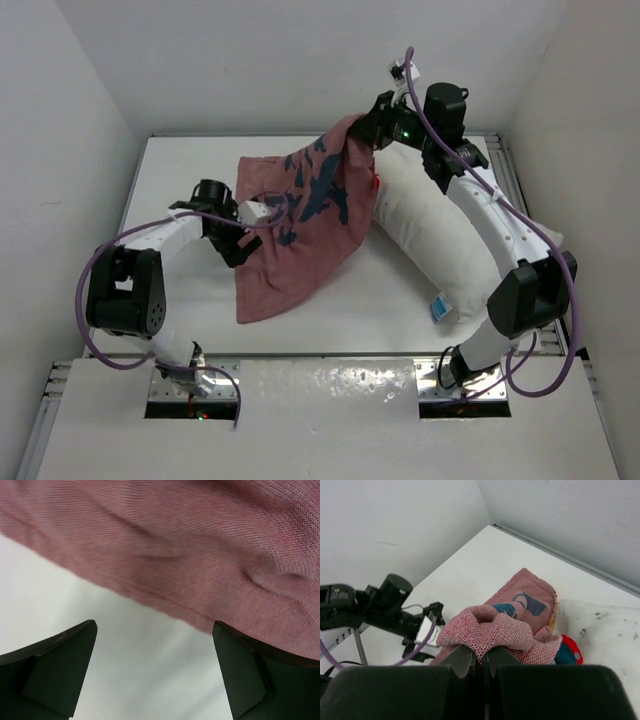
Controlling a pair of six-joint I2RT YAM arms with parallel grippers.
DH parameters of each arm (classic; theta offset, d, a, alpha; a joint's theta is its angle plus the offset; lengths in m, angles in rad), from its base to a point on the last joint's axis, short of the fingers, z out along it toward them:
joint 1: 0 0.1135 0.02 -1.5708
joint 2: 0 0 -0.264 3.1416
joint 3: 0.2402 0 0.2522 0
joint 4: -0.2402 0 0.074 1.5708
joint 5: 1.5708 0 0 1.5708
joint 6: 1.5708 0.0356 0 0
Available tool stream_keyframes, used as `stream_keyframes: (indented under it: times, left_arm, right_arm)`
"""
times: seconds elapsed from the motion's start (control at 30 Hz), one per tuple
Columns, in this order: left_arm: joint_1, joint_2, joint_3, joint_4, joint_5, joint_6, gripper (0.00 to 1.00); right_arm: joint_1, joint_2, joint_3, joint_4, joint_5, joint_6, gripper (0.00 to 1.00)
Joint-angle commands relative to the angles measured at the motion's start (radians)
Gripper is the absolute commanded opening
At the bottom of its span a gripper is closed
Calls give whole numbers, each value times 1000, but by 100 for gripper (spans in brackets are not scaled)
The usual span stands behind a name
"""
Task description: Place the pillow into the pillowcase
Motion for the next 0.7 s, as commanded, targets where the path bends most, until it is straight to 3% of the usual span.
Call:
stream_keyframes:
  times: [0.0, 0.27, 0.3, 0.33, 0.4, 0.43, 0.5, 0.53, 0.57, 0.67]
  left_arm:
    - [-72, 3, -73, 170, -89, -56, 100]
    - [-138, 68, -130, 317, -114, -161, 100]
    - [-143, 80, -130, 337, -148, -190, 95]
    - [-150, 109, -128, 342, -160, -198, 89]
    - [-152, 138, -124, 342, -212, -216, 65]
    - [-152, 167, -115, 338, -225, -219, 61]
    - [-138, 184, -96, 304, -210, -228, 41]
    - [-112, 192, -73, 295, -194, -234, 28]
    - [-95, 195, -58, 278, -181, -256, 0]
    - [-17, 192, 26, 235, -241, -248, 0]
  right_arm:
    - [-17, -5, 39, 22, 32, -9, 0]
    - [-25, -5, 36, -18, 75, -6, 0]
    - [-25, -3, 33, -21, 76, -3, 0]
    - [-25, -3, 29, -19, 76, 2, 0]
    - [-25, -6, 17, -13, 78, 8, 0]
    - [-25, -8, 15, -10, 79, 8, 0]
    - [-26, -9, 7, -10, 81, 2, 0]
    - [-28, -9, 6, -10, 90, -3, 0]
    - [-28, -2, 3, -10, 93, -6, 0]
    - [-26, 27, 32, -35, 98, -9, 0]
